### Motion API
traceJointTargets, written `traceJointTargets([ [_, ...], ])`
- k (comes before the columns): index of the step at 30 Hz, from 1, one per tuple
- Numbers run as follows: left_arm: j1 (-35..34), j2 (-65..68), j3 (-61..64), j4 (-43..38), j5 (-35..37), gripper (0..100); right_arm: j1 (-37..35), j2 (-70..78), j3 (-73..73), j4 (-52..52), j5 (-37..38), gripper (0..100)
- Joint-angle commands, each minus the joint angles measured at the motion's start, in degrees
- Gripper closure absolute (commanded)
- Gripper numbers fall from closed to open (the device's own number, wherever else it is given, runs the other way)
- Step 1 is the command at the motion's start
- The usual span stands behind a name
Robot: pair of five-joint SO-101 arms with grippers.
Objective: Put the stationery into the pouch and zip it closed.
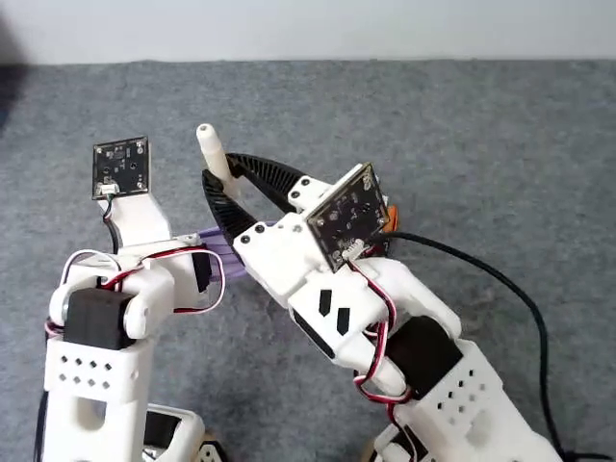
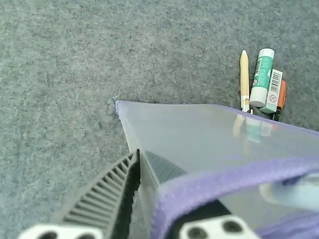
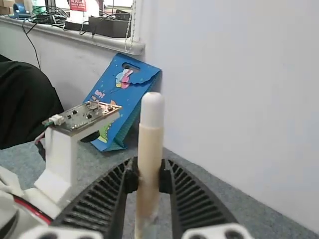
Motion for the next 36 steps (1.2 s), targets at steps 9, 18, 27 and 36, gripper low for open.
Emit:
traceJointTargets([
  [9,0.5,1.6,0.3,-1.8,0.6,99,-1.1,-3.0,0.9,8.0,3.3,83.0],
  [18,0.4,1.3,0.3,-2.0,0.6,99,1.8,-2.5,-5.4,8.1,3.3,89.7],
  [27,0.2,1.2,0.1,-1.8,0.6,99,26.2,3.3,-6.2,16.9,-6.6,99.2],
  [36,0.2,1.1,0.1,-1.7,0.6,99,39.7,26.3,-14.7,28.7,-13.2,98.3],
])
